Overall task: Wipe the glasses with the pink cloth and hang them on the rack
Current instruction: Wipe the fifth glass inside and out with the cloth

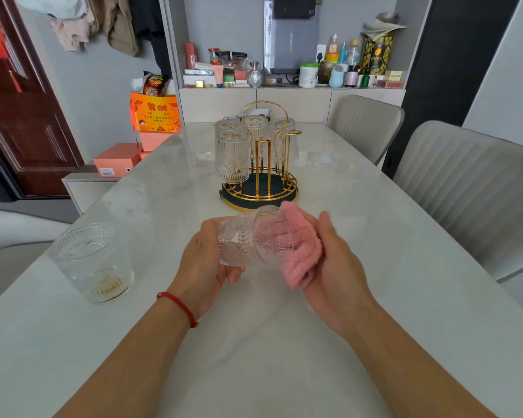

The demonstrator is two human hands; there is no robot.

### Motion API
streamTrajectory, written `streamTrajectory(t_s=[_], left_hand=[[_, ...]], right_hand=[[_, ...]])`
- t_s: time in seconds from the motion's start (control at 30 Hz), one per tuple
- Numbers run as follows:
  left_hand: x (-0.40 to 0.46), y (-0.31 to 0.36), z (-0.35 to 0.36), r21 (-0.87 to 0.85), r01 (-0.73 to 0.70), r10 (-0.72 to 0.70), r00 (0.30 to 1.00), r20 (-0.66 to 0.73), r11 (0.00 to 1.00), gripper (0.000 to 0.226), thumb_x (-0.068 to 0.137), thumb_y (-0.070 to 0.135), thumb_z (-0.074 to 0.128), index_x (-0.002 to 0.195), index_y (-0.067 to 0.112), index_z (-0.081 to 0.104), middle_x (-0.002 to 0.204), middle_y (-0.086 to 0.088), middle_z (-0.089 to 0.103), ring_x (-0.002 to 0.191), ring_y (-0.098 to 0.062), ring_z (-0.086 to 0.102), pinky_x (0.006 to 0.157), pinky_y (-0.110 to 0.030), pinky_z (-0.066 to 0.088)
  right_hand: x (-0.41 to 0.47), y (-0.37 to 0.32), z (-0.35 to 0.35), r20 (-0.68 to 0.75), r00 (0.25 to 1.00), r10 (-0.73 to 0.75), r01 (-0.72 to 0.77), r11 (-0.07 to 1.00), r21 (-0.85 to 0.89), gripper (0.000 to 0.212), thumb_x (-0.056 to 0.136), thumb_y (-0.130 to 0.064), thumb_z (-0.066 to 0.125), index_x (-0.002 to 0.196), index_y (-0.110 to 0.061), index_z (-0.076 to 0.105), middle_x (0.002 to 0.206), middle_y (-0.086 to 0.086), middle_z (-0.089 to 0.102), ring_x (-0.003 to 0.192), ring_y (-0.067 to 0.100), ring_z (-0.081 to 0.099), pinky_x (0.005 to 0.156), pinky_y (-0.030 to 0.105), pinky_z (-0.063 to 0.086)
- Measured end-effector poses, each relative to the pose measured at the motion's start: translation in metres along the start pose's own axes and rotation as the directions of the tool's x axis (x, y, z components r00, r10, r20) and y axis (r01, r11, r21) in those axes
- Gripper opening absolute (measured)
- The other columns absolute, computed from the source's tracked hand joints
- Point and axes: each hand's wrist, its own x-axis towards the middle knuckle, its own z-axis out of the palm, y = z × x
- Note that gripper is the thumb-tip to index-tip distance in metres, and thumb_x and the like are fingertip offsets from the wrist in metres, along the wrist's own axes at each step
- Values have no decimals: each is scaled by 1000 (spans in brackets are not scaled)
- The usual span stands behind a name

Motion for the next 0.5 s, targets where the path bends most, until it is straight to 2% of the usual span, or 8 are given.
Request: streamTrajectory(t_s=[0.07, 0.13, 0.23, 0.27, 0.3, 0.37, 0.43, 0.5], left_hand=[[-2, 1, 3, 52, -41, 41, 999, 9, 998, 42, 110, 26, 26, 102, 14, 65, 68, -12, 61, 49, -19, 46, 42, -27, 34], [-3, 1, 3, 96, -93, 90, 995, 29, 991, 39, 109, 28, 30, 102, 17, 67, 65, -7, 59, 51, -20, 44, 44, -27, 34], [-2, 0, -2, 164, -157, 147, 987, 72, 974, 34, 107, 36, 36, 103, 19, 66, 66, -6, 58, 56, -23, 45, 44, -26, 34], [-4, 1, -2, 184, -166, 154, 985, 81, 969, 33, 108, 35, 36, 103, 19, 65, 68, -8, 57, 58, -23, 46, 43, -25, 34], [-5, 3, -1, 200, -157, 143, 986, 80, 967, 33, 107, 34, 36, 101, 18, 64, 72, -10, 56, 60, -22, 46, 42, -24, 34], [-8, 7, 5, 193, -78, 67, 996, 62, 978, 30, 104, 33, 39, 96, 17, 62, 80, -9, 54, 68, -19, 47, 46, -24, 38], [-7, 10, 8, 215, -6, 0, 1000, 31, 977, 29, 104, 25, 36, 90, 19, 60, 84, -6, 55, 73, -17, 49, 57, -26, 40], [-3, 10, 8, 259, 26, -31, 999, 17, 965, 30, 104, 23, 34, 86, 20, 59, 86, -8, 56, 75, -18, 51, 61, -26, 41]], right_hand=[[-1, 1, -1, -32, 998, -57, 51, 985, -164, 32, 98, -37, 59, 127, -27, 69, 88, 13, 51, 45, 9, 29, 40, 18, 30], [-2, 5, -2, -39, 998, -51, 42, 978, -203, 33, 96, -28, 63, 128, -28, 67, 77, 7, 56, 43, 4, 40, 40, 17, 32], [-1, 6, -2, 19, 999, 45, -37, 960, -276, 30, 100, -30, 58, 128, -21, 66, 106, 1, 72, 78, 14, 64, 54, 22, 46], [-2, 7, -2, 26, 997, 77, -65, 949, -308, 30, 103, -30, 55, 129, -20, 65, 115, 4, 74, 94, 19, 70, 67, 31, 58], [-3, 7, -2, 20, 995, 101, -87, 933, -350, 30, 105, -31, 51, 129, -19, 64, 115, 11, 75, 101, 25, 73, 79, 41, 62], [-6, 7, -3, -34, 997, 63, -72, 840, -537, 33, 107, -39, 44, 126, -20, 63, 89, 28, 72, 83, 33, 76, 76, 47, 64], [-7, 9, -4, -47, 997, -58, 11, 738, -675, 36, 107, -40, 42, 122, -17, 64, 59, 13, 67, 55, 21, 71, 63, 44, 64], [-6, 11, -3, -53, 987, -149, 66, 688, -722, 34, 106, -38, 44, 116, -15, 67, 74, -2, 73, 56, 14, 70, 55, 47, 63]])
